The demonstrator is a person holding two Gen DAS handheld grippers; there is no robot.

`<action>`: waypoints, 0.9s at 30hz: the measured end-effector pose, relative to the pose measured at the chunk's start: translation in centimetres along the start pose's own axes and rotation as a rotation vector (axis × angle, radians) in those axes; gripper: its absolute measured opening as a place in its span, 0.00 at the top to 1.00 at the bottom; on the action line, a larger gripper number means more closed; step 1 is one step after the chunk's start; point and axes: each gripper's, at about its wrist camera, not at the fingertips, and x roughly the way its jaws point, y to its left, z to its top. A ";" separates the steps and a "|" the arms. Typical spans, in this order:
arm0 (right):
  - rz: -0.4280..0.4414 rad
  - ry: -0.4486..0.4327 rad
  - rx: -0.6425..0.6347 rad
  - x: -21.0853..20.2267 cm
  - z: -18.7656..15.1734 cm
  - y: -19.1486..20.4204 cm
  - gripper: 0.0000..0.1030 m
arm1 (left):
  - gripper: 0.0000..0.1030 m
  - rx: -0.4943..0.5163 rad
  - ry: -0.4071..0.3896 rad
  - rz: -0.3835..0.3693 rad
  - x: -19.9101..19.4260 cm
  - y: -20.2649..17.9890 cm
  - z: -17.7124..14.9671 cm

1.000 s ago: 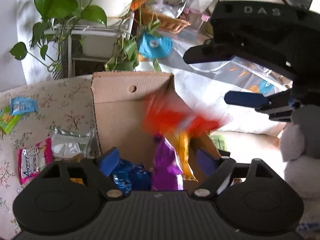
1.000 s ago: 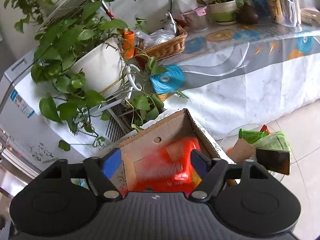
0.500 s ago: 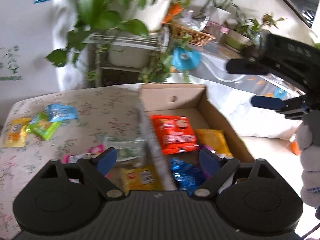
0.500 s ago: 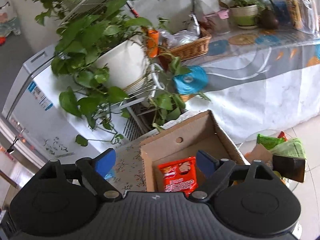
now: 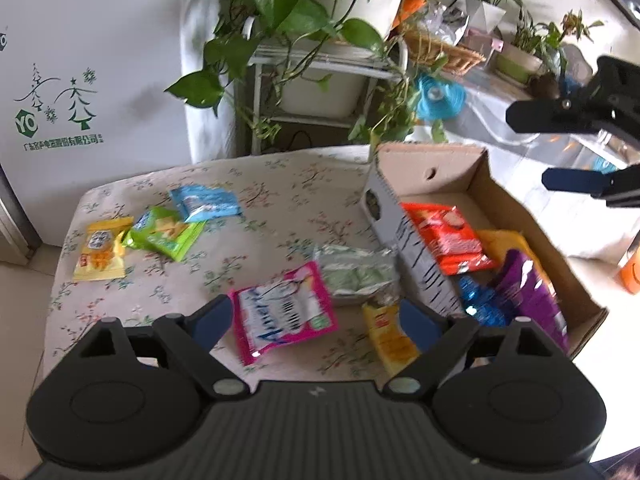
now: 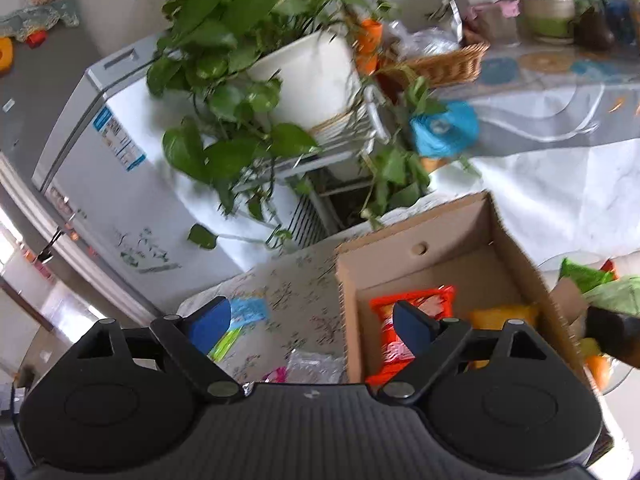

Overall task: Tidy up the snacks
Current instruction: 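Move both open grippers back over the snacks on the table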

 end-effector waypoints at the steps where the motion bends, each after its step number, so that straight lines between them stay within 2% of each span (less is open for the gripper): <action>1: 0.004 0.008 -0.007 0.2 -0.2 0.3 0.10 | 0.12 0.006 0.005 0.003 0.1 0.3 -0.2; 12: 0.057 0.105 -0.098 4.1 -1.9 3.4 0.10 | 0.10 0.057 0.024 0.054 0.8 3.6 -0.9; 21: 0.021 0.186 -0.162 9.1 -3.2 5.5 0.10 | 0.08 -0.092 0.021 0.121 1.0 7.0 -1.0; 27: -0.025 0.222 -0.238 12.4 -3.8 7.1 0.11 | 0.08 -0.113 -0.044 0.161 -0.9 8.4 -0.2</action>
